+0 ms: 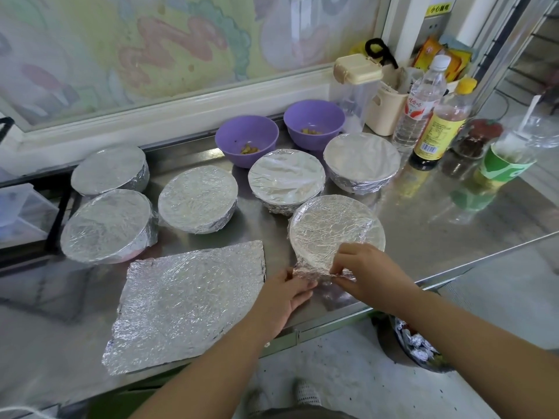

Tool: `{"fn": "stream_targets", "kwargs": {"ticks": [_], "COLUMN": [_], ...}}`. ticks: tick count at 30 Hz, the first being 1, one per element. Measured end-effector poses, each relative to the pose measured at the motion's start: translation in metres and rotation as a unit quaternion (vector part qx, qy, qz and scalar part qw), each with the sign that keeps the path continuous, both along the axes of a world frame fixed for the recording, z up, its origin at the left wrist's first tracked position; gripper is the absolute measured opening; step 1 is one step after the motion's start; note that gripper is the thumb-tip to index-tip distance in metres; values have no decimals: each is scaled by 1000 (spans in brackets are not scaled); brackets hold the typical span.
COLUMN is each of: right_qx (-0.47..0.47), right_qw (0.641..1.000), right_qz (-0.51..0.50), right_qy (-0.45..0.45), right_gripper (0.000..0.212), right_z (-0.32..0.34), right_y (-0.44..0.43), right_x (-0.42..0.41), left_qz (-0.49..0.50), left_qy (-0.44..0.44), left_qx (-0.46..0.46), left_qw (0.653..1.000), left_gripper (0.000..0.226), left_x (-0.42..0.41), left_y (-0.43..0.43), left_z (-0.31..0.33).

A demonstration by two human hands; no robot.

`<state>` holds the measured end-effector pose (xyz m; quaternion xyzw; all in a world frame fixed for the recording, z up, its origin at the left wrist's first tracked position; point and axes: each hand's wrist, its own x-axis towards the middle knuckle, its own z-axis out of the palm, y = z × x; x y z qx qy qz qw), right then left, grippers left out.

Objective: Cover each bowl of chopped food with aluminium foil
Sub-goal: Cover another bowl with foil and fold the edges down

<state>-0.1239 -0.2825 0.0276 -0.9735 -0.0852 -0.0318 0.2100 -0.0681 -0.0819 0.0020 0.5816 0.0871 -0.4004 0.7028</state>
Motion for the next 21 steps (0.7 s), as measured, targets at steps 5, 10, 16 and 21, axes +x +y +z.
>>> {"fn": "stream_targets", "kwargs": {"ticks": [5, 10, 16, 21], "right_qx": [17, 20, 24, 31], "right_qw": [999, 999, 999, 998], "right_qz": [-3, -1, 2, 3], "right_qy": [-30, -34, -41, -50], "right_gripper": [17, 16, 16, 16], "right_z": [-4, -8, -8, -11], "right_y": [1, 0, 0, 0], "right_x": [-3, -3, -3, -3], "left_qz": [-15, -90, -102, -99], "left_qy": [-256, -453, -524, -561], "left_qx": [119, 233, 240, 254], "left_qw": [959, 856, 811, 782], "left_gripper": [44, 40, 23, 10], "left_x": [-9, -15, -4, 10], "left_y": [6, 9, 10, 9], "left_z": [-2, -13, -14, -14]}}
